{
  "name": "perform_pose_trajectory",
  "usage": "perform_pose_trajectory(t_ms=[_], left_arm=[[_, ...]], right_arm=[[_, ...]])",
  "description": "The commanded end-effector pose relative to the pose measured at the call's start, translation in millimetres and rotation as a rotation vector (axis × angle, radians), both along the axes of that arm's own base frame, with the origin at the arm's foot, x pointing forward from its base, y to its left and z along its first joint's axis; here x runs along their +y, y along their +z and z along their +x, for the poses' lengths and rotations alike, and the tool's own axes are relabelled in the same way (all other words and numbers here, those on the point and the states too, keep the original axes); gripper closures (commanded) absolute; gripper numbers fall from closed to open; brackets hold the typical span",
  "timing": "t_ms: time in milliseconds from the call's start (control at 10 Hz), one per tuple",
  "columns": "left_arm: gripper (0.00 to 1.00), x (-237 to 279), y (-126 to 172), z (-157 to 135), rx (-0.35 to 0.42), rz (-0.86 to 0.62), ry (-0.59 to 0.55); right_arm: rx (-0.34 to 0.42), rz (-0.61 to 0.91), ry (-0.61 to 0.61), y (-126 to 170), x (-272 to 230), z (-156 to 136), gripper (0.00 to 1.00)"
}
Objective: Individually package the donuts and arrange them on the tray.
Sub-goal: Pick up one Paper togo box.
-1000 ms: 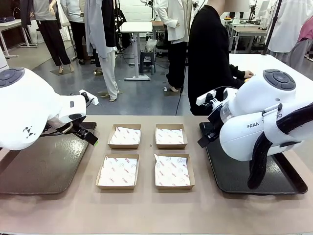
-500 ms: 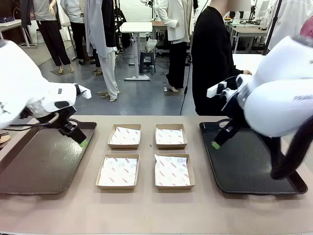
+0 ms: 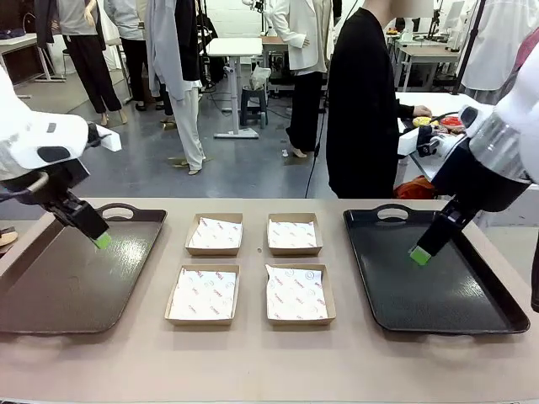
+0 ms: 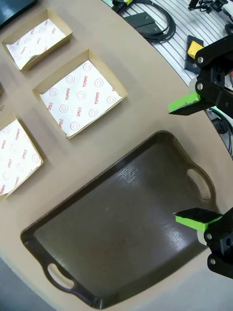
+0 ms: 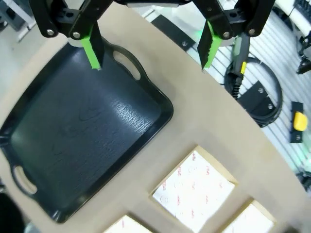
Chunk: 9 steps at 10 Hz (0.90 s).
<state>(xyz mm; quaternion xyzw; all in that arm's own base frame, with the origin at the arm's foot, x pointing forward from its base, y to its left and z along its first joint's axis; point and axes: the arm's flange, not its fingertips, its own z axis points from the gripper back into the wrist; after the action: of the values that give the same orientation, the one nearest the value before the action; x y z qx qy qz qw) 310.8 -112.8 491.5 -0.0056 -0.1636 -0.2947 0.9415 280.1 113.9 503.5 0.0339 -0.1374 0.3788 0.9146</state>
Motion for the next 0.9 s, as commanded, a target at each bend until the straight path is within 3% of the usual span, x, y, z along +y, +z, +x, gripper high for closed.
perform_pose_trajectory(t_ms=[0,400,500,700,800], left_arm=[[0.00,-3,-10,7,0.012,0.000,-0.005],[0.00,-1,-5,2,0.015,0.004,0.001],[0.00,14,1,18,0.097,-0.179,0.100],[0.00,41,15,30,0.184,-0.503,0.123],[0.00,57,18,33,0.220,-0.656,0.133]], right_arm=[[-0.010,0.005,-0.008,-14,6,19,0.00],[-0.003,-0.002,-0.008,-11,4,13,0.00],[0.078,0.240,-0.017,-7,-13,13,0.00],[0.211,0.632,-0.016,-4,-60,19,0.00],[0.240,0.825,-0.026,-3,-87,22,0.00]])
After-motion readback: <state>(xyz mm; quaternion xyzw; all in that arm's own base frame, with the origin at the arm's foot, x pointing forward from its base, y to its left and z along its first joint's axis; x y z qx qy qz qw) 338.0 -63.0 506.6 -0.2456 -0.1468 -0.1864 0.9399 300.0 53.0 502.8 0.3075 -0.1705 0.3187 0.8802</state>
